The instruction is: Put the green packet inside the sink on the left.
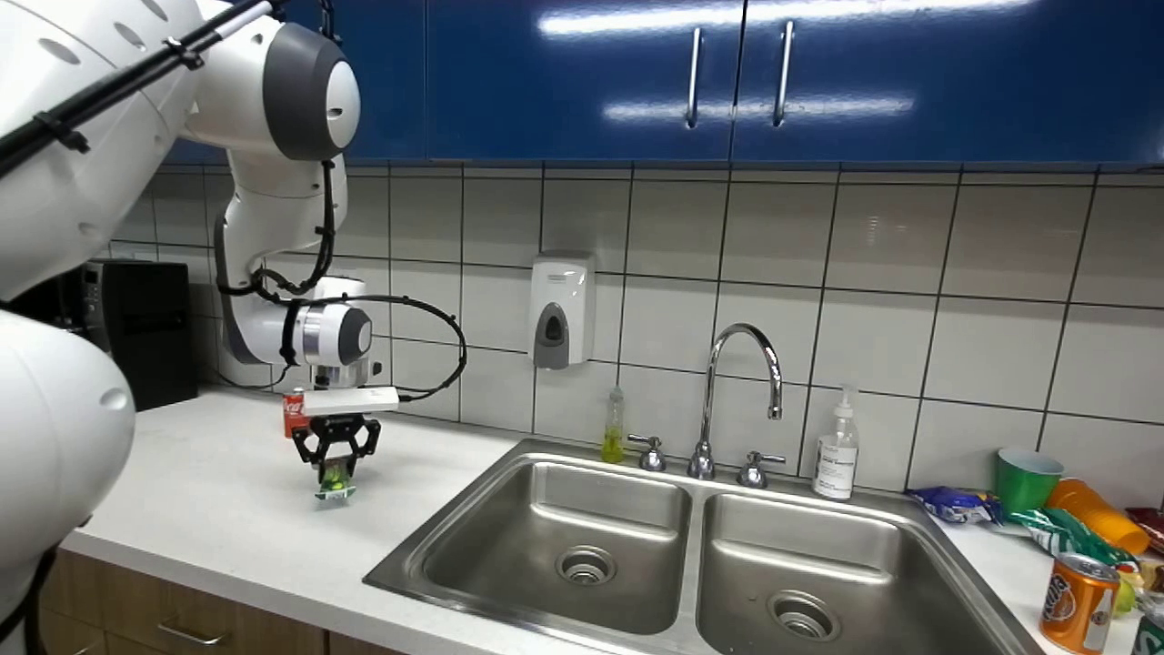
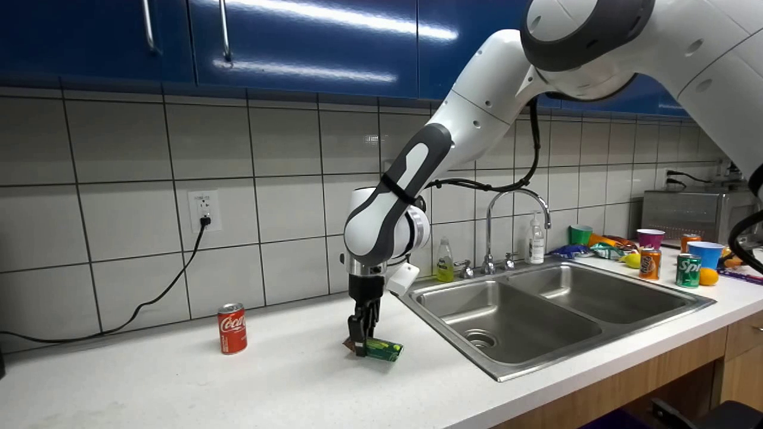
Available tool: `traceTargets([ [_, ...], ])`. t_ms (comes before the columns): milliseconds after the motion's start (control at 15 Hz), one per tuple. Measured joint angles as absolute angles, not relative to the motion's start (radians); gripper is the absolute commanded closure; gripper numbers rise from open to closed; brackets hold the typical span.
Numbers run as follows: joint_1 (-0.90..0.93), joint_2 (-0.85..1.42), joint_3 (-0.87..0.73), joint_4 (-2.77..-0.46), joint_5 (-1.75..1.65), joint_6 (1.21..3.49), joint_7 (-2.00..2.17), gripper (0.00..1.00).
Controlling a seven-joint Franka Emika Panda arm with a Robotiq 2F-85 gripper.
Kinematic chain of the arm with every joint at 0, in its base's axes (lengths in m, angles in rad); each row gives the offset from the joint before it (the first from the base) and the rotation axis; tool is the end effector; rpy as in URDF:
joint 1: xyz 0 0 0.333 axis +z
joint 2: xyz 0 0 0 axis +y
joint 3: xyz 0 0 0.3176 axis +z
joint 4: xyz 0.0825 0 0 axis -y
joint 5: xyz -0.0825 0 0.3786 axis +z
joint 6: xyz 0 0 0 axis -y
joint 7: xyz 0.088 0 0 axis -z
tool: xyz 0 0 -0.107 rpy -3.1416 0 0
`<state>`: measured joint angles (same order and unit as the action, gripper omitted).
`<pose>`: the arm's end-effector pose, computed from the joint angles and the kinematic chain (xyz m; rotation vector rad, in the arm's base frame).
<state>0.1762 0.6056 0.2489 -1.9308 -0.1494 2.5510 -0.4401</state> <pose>0.5701 0.2535 0.1877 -2.7500 -1.4018 -0.0606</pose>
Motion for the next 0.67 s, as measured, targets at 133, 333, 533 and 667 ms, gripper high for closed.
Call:
traceTargets([
  [133, 0.183, 0.587, 0.249, -1.932, -0.148, 2.55, -0.402, 0.8],
  [333, 0.187, 0.556, 0.248, -1.94, -0.144, 2.549, -0.336, 0.8],
  [533, 0.189, 0.52, 0.239, -1.963, -0.144, 2.549, -0.255, 0.8],
  [667, 0.192, 0.495, 0.227, -1.985, -0.144, 2.551, -0.198, 0.8],
])
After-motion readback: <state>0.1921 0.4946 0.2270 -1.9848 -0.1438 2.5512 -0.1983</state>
